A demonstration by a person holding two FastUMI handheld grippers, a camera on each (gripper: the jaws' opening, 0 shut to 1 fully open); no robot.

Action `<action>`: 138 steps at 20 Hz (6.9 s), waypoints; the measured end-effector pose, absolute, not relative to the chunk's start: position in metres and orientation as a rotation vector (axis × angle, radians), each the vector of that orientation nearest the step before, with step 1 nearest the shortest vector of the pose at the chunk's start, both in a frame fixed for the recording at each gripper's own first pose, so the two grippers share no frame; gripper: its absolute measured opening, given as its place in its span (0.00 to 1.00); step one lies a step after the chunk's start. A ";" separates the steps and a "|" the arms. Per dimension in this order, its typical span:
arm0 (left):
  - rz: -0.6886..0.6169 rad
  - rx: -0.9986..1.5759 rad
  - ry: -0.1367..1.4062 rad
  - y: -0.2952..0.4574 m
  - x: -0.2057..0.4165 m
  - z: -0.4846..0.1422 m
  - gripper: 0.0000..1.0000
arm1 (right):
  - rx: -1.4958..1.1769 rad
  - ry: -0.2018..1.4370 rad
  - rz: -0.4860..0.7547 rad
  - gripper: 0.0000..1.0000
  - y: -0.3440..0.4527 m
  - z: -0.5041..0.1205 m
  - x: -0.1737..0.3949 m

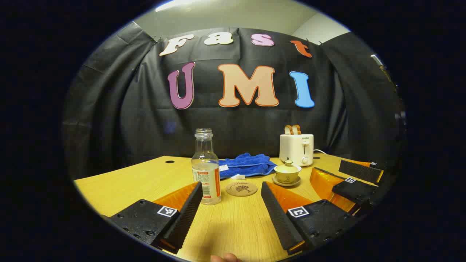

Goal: Open the teacup lid with one hand, grasp the water bottle and pour water into the teacup with the other hand; after pouring, place the water bottle on the coaster and then close the teacup lid.

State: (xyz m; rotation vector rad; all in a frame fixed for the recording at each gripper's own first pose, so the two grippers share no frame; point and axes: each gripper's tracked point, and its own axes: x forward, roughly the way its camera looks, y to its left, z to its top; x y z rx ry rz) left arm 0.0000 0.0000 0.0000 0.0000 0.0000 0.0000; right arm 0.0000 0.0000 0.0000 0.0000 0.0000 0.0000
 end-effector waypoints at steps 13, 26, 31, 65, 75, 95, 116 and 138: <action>-0.007 -0.003 -0.001 -0.001 0.001 0.001 0.94 | 0.000 -0.002 -0.001 1.00 0.000 0.000 0.002; -0.007 -0.004 -0.001 -0.001 0.001 0.001 0.94 | 0.001 -0.002 0.012 0.97 0.003 0.001 0.002; -0.007 -0.002 -0.003 -0.001 0.000 0.001 0.94 | 0.002 -0.003 0.014 1.00 0.002 0.001 0.011; -0.016 -0.003 -0.001 -0.001 0.000 0.001 0.94 | -0.012 0.183 0.096 0.66 0.022 -0.032 0.218; -0.010 -0.002 -0.001 0.000 0.000 0.001 0.94 | -0.011 0.192 0.075 0.35 0.017 -0.034 0.221; 0.111 0.002 0.002 0.026 -0.002 0.000 0.94 | 0.004 0.009 0.245 0.23 -0.001 0.000 0.103; 0.139 0.009 -0.004 0.067 0.116 -0.003 0.94 | 0.003 0.009 0.232 0.23 -0.039 0.003 0.049; -0.113 0.907 0.106 -0.017 0.190 -0.031 0.70 | 0.000 0.005 0.086 0.23 -0.109 0.007 0.043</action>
